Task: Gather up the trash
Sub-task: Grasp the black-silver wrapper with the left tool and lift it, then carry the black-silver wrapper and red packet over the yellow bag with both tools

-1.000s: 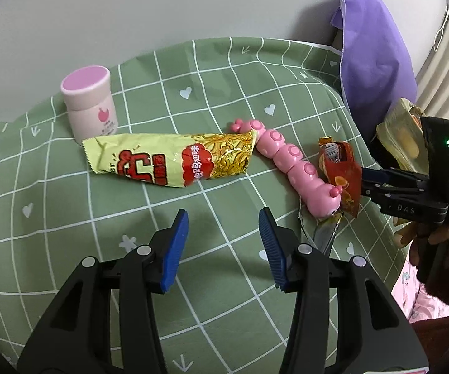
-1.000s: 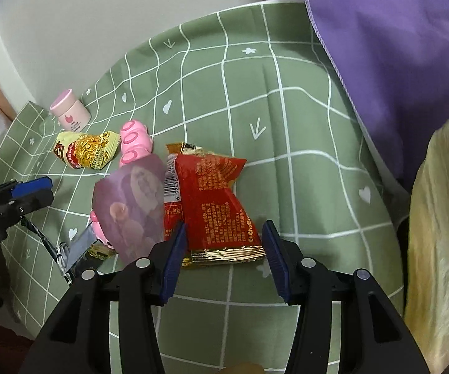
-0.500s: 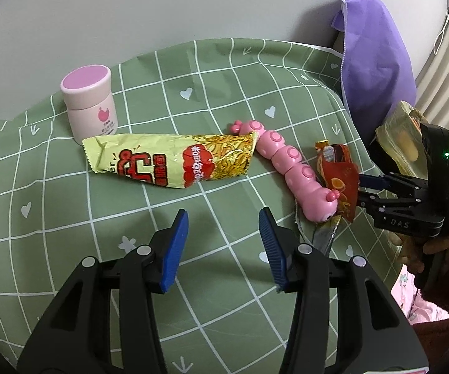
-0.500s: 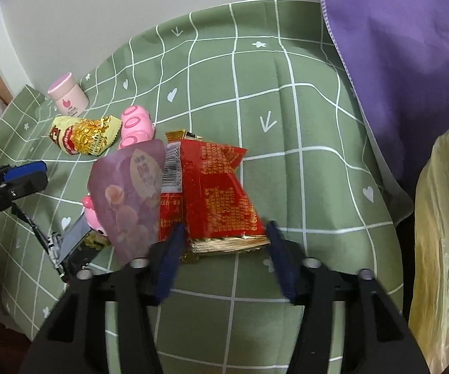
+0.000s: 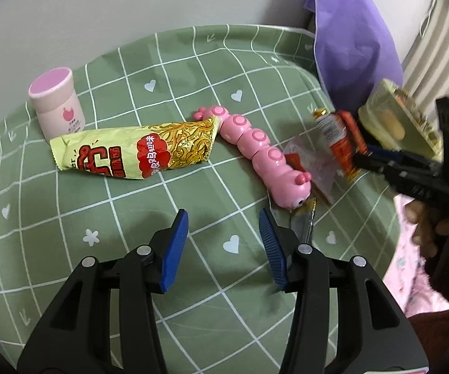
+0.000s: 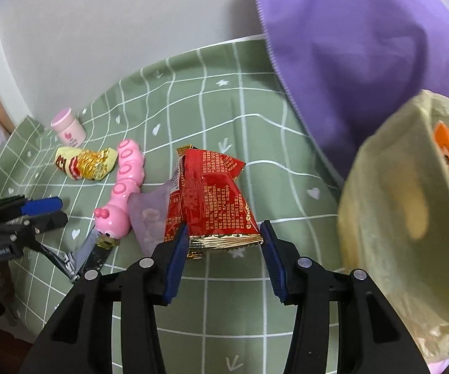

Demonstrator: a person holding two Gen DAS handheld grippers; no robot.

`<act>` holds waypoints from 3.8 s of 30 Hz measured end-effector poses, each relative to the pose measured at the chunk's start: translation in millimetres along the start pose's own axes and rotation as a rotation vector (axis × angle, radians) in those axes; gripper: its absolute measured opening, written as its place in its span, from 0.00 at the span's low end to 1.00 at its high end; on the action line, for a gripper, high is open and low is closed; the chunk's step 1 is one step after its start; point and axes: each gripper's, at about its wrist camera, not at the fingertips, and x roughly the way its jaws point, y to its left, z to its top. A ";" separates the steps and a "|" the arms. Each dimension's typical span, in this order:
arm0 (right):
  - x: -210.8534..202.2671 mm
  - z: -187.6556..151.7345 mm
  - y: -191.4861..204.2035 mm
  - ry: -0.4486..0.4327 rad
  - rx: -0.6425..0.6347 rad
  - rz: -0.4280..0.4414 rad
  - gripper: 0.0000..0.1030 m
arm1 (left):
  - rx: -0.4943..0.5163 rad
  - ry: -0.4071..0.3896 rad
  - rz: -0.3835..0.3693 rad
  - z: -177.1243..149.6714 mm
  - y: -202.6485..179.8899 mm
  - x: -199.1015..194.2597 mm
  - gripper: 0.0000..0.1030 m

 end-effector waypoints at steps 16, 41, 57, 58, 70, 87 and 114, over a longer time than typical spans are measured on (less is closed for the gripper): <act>-34.2 -20.9 -10.8 -0.048 0.037 -0.020 0.43 | -0.036 -0.028 -0.108 0.4 12.1 -12.1 0.45; -49.4 -38.8 -16.5 -0.052 0.062 -0.021 0.43 | 0.248 0.072 -0.110 -11.0 -61.0 4.6 0.11; -57.9 -42.8 -18.3 -0.070 0.083 -0.019 0.43 | 0.177 0.006 -0.141 -5.0 -31.0 -11.7 0.43; -58.1 -42.8 -18.5 -0.070 0.082 -0.018 0.43 | 0.192 0.007 -0.144 -6.8 -32.4 -12.2 0.44; -50.6 -39.9 -13.1 -0.055 0.064 -0.002 0.43 | 0.225 0.072 -0.021 -18.5 -27.0 5.9 0.44; -62.9 -25.2 -10.8 -0.103 0.032 -0.028 0.43 | 0.152 -0.053 -0.085 32.0 -31.6 -22.7 0.24; -173.0 10.2 -164.1 -0.285 0.229 -0.363 0.43 | 0.301 -0.220 -0.356 218.6 -221.0 -1.4 0.26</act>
